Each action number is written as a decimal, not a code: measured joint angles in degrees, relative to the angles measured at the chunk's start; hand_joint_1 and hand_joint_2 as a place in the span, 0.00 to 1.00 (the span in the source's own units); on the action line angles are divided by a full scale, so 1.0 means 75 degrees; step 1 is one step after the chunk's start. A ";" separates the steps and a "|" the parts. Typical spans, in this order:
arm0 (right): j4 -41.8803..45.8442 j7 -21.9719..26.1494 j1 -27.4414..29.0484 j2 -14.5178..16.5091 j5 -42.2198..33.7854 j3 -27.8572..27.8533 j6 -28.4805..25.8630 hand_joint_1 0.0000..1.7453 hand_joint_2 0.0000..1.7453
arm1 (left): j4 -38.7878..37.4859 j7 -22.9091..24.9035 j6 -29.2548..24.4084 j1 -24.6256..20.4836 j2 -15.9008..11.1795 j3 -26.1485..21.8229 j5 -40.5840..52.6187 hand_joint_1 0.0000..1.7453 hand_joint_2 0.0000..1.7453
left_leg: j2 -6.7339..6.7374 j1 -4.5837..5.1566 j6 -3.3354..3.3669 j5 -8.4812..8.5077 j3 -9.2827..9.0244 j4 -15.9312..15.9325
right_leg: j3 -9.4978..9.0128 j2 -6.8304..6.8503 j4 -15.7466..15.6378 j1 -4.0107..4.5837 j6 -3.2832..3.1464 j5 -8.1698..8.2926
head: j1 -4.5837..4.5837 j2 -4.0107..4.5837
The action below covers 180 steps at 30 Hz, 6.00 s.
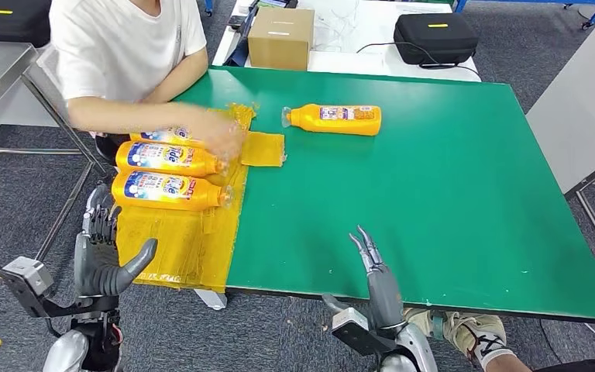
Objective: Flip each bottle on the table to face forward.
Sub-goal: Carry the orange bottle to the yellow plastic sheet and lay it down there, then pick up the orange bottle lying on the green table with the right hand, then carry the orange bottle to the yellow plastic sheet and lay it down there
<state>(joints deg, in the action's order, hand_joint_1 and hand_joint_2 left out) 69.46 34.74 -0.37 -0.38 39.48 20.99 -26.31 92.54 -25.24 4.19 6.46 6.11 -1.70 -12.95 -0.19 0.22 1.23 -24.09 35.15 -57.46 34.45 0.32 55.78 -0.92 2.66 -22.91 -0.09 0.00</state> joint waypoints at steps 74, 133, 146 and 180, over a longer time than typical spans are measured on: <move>-0.5728 -0.2923 -0.4908 0.0018 0.3148 0.1131 0.2097 0.43 1.00 | -0.0944 0.0453 -0.0247 -0.0748 0.0027 0.0702 0.1177 0.00 1.00 | 0.0005 0.0002 0.0003 0.0009 -0.0002 -0.0003 | -0.0004 -0.0001 0.0003 -0.0001 0.0006 0.0009 | 0.0001 0.0000; -0.2955 -0.0637 -0.2537 0.1204 -0.2817 -0.0546 0.3778 1.00 1.00 | -0.1077 0.1153 0.2151 0.0385 0.0726 0.0444 -0.2119 0.00 1.00 | -0.0004 -0.0014 -0.0009 -0.0003 -0.0010 -0.0001 | -0.0012 -0.0007 0.0000 0.0014 0.0004 0.0005 | 0.0001 0.0000; -0.2561 0.0398 -0.2084 0.1385 -0.2123 0.1200 0.4378 1.00 1.00 | -0.1150 0.0740 0.0398 0.0149 0.0446 0.1914 0.0437 0.00 1.00 | -0.0004 -0.0016 -0.0010 -0.0003 0.0005 0.0000 | 0.0006 -0.0007 0.0001 0.0014 0.0003 0.0004 | 0.0000 0.0000; -0.3541 0.0715 -0.2721 0.1571 -0.2388 0.2803 0.4145 1.00 1.00 | -0.1015 0.0812 0.1234 0.0055 -0.0185 0.2941 -0.0520 0.00 1.00 | -0.0001 -0.0017 -0.0011 -0.0002 0.0013 0.0000 | 0.0018 -0.0008 0.0002 0.0015 0.0003 0.0005 | 0.0000 0.0000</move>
<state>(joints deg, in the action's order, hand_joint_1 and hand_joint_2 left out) 42.89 40.10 -20.78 11.40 21.58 42.02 4.78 84.93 -19.15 13.45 6.87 4.73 20.35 -16.85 -0.19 0.09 1.15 -24.10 35.24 -57.46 34.58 0.26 55.79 -0.81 2.67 -22.87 -0.09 0.00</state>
